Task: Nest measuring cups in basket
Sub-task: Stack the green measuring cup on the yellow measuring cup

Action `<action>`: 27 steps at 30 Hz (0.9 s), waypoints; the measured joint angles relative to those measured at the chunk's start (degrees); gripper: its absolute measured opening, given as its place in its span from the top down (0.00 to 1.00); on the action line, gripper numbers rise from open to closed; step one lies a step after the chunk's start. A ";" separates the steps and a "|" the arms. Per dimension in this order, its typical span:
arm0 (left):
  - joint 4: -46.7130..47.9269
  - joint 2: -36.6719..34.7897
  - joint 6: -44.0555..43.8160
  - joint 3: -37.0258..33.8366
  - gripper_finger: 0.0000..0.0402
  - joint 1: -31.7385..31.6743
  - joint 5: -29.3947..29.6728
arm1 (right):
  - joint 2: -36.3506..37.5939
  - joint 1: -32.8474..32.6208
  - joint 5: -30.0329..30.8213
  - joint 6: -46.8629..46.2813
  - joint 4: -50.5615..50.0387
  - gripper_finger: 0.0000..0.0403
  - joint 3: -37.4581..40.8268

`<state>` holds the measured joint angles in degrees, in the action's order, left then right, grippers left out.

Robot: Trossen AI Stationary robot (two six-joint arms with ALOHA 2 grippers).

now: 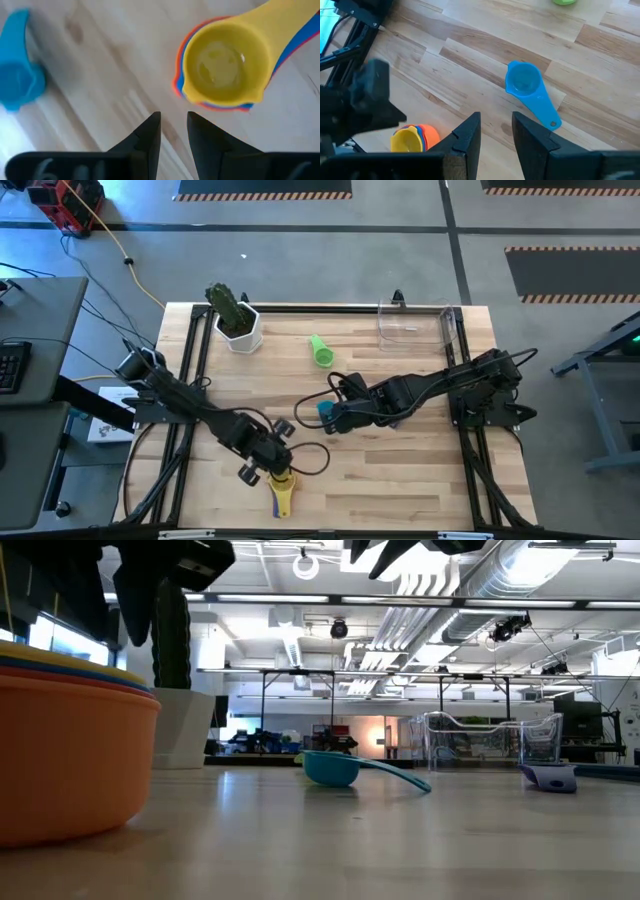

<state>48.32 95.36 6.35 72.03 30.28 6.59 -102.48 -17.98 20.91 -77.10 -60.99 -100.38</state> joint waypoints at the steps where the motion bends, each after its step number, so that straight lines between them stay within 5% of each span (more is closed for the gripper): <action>1: 1.12 -0.47 -1.58 0.00 0.78 -0.13 0.00 | 0.00 -0.02 0.00 0.00 0.00 0.75 0.00; 12: 11.95 -4.74 -18.38 -0.03 0.78 -0.26 0.00 | 0.00 2.04 -2.69 4.89 -0.25 0.75 0.00; 27: 15.27 -6.63 -37.28 -0.18 0.78 1.38 0.34 | 0.00 11.92 -7.64 17.76 -1.09 0.75 0.00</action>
<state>63.59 88.73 -30.93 71.85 31.65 6.93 -102.48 -6.05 13.27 -59.34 -62.08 -100.38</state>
